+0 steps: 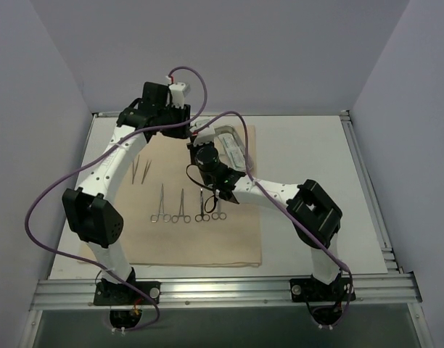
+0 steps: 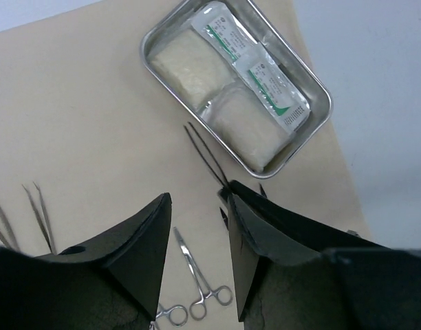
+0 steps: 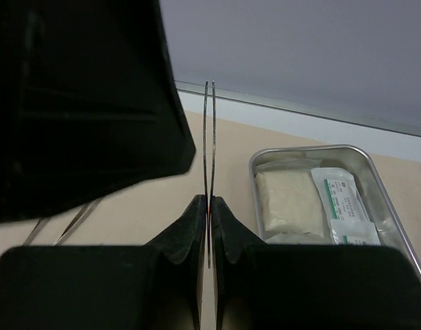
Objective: Open and lay out the surgical kit
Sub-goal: Place the medical item in the surgical kit.
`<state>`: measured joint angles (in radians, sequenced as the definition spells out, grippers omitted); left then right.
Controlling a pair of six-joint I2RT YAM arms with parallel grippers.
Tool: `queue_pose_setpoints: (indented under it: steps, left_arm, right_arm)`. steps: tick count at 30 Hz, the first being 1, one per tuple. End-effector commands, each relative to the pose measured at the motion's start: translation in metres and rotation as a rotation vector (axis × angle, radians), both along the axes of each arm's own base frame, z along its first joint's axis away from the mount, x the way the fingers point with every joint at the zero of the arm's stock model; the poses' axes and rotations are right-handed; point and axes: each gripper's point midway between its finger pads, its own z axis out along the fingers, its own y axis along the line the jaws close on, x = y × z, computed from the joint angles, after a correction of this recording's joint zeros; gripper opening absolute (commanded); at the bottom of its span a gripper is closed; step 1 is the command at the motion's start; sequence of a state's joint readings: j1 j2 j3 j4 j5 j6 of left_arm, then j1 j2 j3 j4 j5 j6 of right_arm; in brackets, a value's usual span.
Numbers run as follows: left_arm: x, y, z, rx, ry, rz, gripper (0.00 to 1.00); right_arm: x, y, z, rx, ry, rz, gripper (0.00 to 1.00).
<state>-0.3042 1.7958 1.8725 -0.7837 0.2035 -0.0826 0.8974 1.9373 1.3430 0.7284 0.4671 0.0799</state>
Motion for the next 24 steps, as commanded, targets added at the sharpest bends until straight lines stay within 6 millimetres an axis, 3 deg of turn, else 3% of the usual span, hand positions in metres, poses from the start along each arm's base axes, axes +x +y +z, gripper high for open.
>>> queue_pose_setpoints:
  steps: [1,14,24]
  left_arm:
    - [0.008,-0.009,0.026,-0.002,-0.091,0.093,0.48]
    - [0.014,-0.020,0.023,0.029,-0.138,0.145,0.43]
    - [0.013,-0.030,0.022,0.033,-0.150,0.122,0.41]
  right_arm:
    - [0.010,-0.017,0.064,0.142,-0.117,-0.099,0.00]
    - [-0.005,0.015,0.063,0.145,-0.083,-0.026,0.00]
    - [-0.002,0.022,0.054,0.123,-0.057,-0.036,0.00]
